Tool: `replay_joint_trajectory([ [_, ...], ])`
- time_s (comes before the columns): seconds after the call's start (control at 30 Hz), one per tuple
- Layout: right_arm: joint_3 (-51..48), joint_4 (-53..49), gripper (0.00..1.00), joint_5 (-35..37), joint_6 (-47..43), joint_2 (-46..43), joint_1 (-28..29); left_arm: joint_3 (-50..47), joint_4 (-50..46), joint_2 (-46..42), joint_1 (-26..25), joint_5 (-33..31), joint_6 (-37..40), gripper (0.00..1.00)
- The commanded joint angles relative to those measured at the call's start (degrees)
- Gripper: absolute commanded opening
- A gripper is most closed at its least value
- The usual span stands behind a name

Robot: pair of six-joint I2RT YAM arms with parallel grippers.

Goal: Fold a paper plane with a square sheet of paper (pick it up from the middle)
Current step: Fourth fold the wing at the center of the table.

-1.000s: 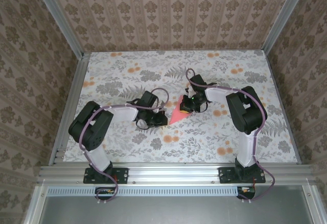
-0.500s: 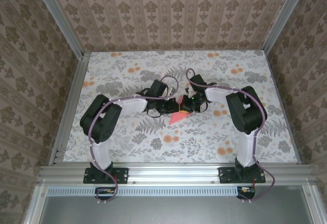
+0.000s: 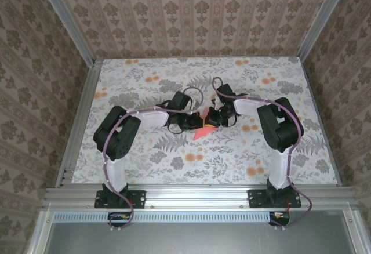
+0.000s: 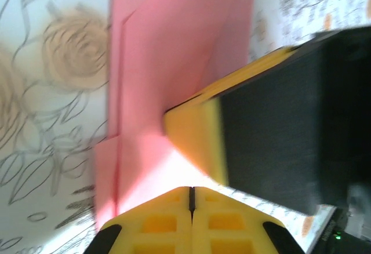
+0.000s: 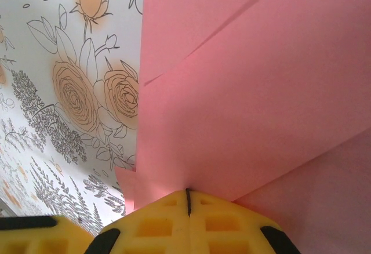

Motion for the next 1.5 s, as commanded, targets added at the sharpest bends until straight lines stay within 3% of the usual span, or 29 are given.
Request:
replay_joint_trajectory([
  [0.0,-2.79,-3.47,0.02,9.7,0.75,5.28,-0.07,-3.33,-1.45,-1.01,-0.38,-1.52,-0.41,0.05],
  [0.4,-3.06,-2.94,0.02,9.44,1.21,5.3,-0.07,-2.11,4.65,-0.48,0.06,1.31,-3.22,0.05],
  [1.03,-3.22,-2.94,0.02,9.35,1.39,5.49,-0.07,1.83,0.45,4.26,-0.18,1.15,-2.18,0.05],
  [1.47,-2.75,-3.73,0.02,9.92,0.94,5.82,-0.07,-8.63,-4.4,-1.54,-1.13,0.48,0.1,0.05],
])
